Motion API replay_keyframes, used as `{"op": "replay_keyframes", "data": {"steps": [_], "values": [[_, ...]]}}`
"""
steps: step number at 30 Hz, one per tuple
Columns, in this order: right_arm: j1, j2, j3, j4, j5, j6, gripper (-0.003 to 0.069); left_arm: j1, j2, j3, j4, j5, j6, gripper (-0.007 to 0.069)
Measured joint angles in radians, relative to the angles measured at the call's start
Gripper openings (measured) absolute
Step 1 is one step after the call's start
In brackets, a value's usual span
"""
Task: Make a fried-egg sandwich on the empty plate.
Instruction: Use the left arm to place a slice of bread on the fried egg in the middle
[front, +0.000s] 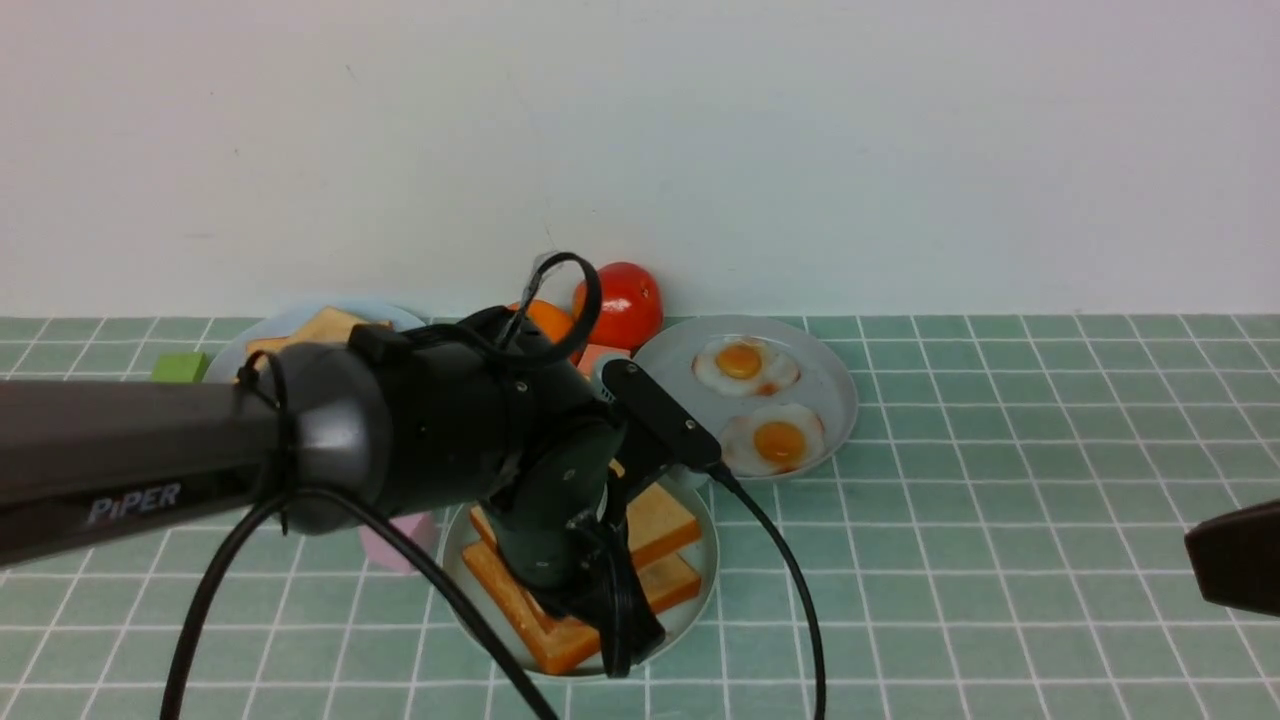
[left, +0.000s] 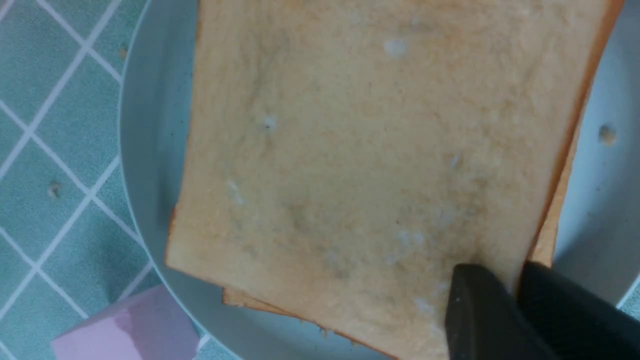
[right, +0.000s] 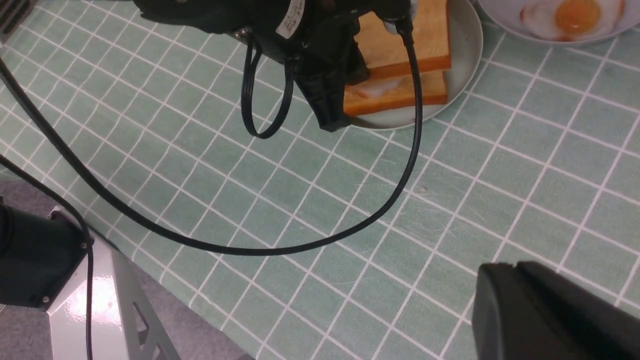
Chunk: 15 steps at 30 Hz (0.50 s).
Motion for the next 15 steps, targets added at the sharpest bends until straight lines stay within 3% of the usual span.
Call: {"op": "replay_keyframes", "data": {"steps": [9, 15], "values": [[0.000, 0.000, 0.000, 0.000, 0.000, 0.000, 0.0050, 0.000, 0.000, 0.000, -0.035, 0.001, -0.006, 0.0354], [0.000, 0.000, 0.000, 0.000, 0.000, 0.000, 0.0057, 0.000, -0.063, 0.000, -0.090, 0.013, -0.007, 0.0385]]}}
